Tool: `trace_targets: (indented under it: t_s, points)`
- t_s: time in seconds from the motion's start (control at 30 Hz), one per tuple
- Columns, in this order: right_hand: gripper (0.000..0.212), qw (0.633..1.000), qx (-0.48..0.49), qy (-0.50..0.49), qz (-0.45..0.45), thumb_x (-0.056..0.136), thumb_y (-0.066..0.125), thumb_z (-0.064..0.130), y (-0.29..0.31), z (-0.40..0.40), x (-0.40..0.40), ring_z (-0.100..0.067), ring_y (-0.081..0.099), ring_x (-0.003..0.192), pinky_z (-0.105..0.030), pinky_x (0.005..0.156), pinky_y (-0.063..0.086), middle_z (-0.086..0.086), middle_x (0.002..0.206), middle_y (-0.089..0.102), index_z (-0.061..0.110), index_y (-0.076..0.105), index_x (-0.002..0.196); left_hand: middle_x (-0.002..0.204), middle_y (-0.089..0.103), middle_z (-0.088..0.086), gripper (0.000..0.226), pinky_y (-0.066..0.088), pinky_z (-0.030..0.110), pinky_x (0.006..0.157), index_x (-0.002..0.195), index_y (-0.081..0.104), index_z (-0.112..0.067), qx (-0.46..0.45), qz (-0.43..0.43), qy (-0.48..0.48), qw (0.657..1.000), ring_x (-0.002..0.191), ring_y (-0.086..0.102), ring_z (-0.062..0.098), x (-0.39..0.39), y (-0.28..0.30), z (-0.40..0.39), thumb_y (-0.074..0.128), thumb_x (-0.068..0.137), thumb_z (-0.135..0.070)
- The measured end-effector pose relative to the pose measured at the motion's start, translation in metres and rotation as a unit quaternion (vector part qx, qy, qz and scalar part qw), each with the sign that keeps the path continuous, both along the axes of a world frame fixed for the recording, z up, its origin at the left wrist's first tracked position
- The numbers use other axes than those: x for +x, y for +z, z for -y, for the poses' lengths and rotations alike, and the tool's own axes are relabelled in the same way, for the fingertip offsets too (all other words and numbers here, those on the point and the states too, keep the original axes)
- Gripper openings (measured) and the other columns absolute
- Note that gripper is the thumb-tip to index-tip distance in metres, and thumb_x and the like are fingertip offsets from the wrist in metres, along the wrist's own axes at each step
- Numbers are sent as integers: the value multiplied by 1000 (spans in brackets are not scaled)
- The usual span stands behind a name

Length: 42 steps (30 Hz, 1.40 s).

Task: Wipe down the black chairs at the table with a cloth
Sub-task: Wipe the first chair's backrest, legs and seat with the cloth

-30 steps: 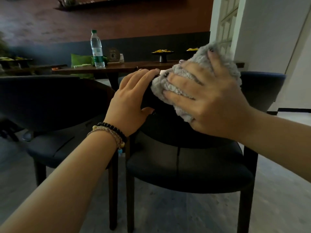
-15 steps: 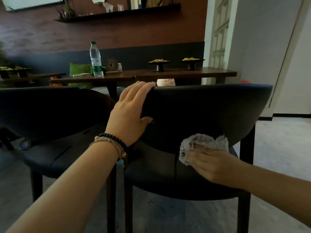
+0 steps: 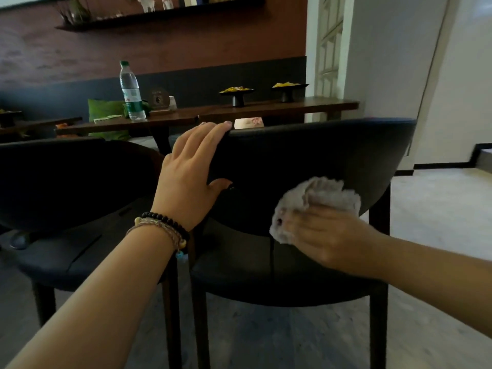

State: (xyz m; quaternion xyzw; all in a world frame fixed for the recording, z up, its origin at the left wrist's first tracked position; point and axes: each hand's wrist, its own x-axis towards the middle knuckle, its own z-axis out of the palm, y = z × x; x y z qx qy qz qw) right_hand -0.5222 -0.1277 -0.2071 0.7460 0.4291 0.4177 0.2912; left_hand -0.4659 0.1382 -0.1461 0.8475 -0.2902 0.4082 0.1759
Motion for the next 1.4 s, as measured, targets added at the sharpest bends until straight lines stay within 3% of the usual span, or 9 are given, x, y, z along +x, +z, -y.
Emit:
trace_targets:
  t_s: [0.1, 0.3, 0.43, 0.53, 0.67, 0.83, 1.0, 1.2, 1.4]
  points:
    - [20, 1000, -26, 9, -7, 92, 62, 13, -1, 4, 1, -26, 60, 121, -44, 109, 39, -6, 120, 69, 15, 76, 105, 148, 36, -4, 91, 26, 44, 105, 148, 28, -30, 3, 10, 2, 1000, 138, 25, 17, 2, 2, 1, 78, 72, -21]
    - [23, 985, 141, 83, 47, 97, 56, 9, 61, -40, -13, -35, 52, 128, -63, 112, 25, -11, 129, 64, 14, 71, 114, 148, 40, -1, 83, 33, 46, 104, 146, 33, -26, -22, 32, -21, 999, 140, 32, 18, 5, -3, 0, 79, 77, -27]
    - [39, 983, 182, 13, 17, 93, 51, 19, 86, -50, -13, -37, 48, 131, -77, 106, 18, -14, 134, 60, 9, 61, 130, 148, 42, 0, 86, 38, 51, 106, 146, 33, -27, -25, 40, -25, 999, 140, 34, 20, 4, -4, 0, 82, 75, -23]
    - [58, 982, 186, -16, -18, 89, 60, 31, 92, -35, -14, -37, 42, 136, -72, 104, 27, -16, 141, 53, 6, 50, 140, 149, 41, 0, 88, 35, 47, 108, 146, 33, -26, -19, 27, -15, 999, 141, 31, 18, 2, -5, 1, 83, 73, -19]
    - [58, 983, 180, -36, -23, 85, 61, 37, 98, -32, -8, -41, 46, 131, -62, 102, 37, -18, 141, 52, 12, 54, 137, 149, 41, 1, 83, 33, 46, 110, 145, 38, -22, -22, 18, -6, 1000, 142, 30, 18, 2, -3, 1, 82, 74, -19]
    - [49, 974, 225, -25, 15, 86, 62, 34, 90, -43, -5, -43, 56, 117, -58, 96, 44, -21, 130, 60, 10, 61, 129, 149, 40, 0, 83, 30, 43, 111, 145, 35, -25, -45, 13, -9, 999, 142, 29, 15, 0, -5, 6, 81, 76, -18]
    - [38, 962, 265, 24, 53, 99, 44, 28, 82, -42, 2, -43, 59, 115, -59, 98, 43, -21, 125, 63, 7, 64, 124, 146, 34, -7, 73, 29, 39, 114, 144, 35, -22, -42, 21, -8, 999, 141, 29, 14, -2, -3, 10, 71, 81, -29]
    - [34, 951, 297, 56, 68, 94, 60, 31, 76, -46, 5, -39, 64, 110, -56, 97, 45, -18, 118, 68, 8, 69, 117, 145, 32, -7, 69, 20, 18, 116, 144, 36, -19, -21, 29, 0, 999, 140, 26, 7, -7, -5, 9, 64, 84, -40]
    - [32, 950, 295, 54, 80, 89, 66, 29, 88, -57, 11, -39, 66, 103, -53, 91, 50, -17, 114, 70, 7, 71, 112, 149, 35, -5, 71, 32, 35, 109, 146, 29, -26, -6, 50, -9, 999, 142, 31, 15, 8, -4, -1, 62, 84, -39]
